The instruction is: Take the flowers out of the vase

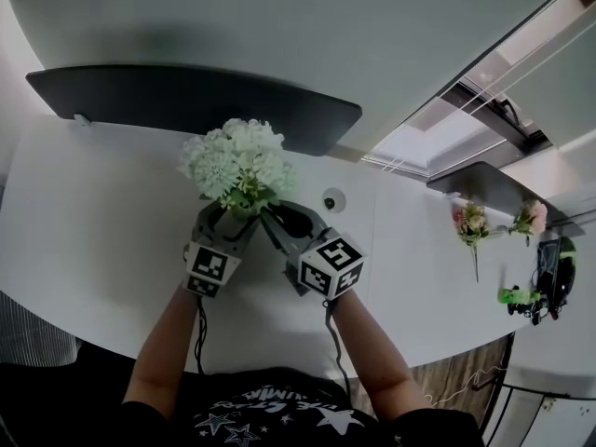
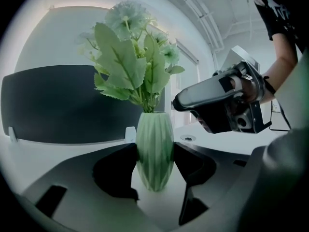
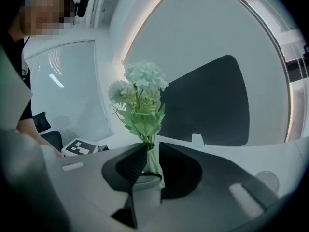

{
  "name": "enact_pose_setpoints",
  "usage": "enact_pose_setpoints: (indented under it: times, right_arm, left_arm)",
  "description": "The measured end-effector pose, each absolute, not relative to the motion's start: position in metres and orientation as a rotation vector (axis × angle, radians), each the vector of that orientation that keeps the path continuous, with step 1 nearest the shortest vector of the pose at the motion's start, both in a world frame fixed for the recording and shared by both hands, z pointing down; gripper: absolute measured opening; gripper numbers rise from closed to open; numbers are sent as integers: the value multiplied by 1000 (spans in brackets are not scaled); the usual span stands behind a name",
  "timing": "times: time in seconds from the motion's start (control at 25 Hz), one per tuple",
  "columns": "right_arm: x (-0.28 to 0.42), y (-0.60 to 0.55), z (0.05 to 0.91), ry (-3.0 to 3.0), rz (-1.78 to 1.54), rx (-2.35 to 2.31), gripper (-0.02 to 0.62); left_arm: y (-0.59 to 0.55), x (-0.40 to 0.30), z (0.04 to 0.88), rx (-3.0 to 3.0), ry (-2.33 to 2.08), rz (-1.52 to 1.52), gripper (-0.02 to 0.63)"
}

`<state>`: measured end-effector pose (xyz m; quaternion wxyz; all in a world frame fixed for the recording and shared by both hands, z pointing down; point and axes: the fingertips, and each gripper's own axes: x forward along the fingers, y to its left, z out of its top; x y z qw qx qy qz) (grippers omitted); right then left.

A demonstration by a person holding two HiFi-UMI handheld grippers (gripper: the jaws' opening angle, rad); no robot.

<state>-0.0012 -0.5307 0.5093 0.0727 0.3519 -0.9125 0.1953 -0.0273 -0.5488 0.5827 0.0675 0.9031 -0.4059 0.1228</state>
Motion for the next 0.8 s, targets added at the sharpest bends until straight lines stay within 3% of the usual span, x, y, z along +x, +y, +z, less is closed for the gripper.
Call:
enact_pose_setpoints:
  times: [0.16, 0.28, 0.68, 0.8]
  right_arm:
    - [-15, -535, 506, -2787, 581, 1012, 142]
    - [-24, -540, 505, -2799, 568, 983, 171]
    - [-41, -557, 504, -2794, 495, 994, 172]
    - [-46, -553, 500, -2802, 480, 1011, 107]
  left_arm:
    - [-548, -30, 583, 2727, -1222, 354, 254]
    - [-548, -30, 583, 2739, -1216, 355, 253]
    - [-550, -31, 577, 2751, -1218, 347, 253]
    - [-546, -35, 575, 2762, -1223, 331, 253]
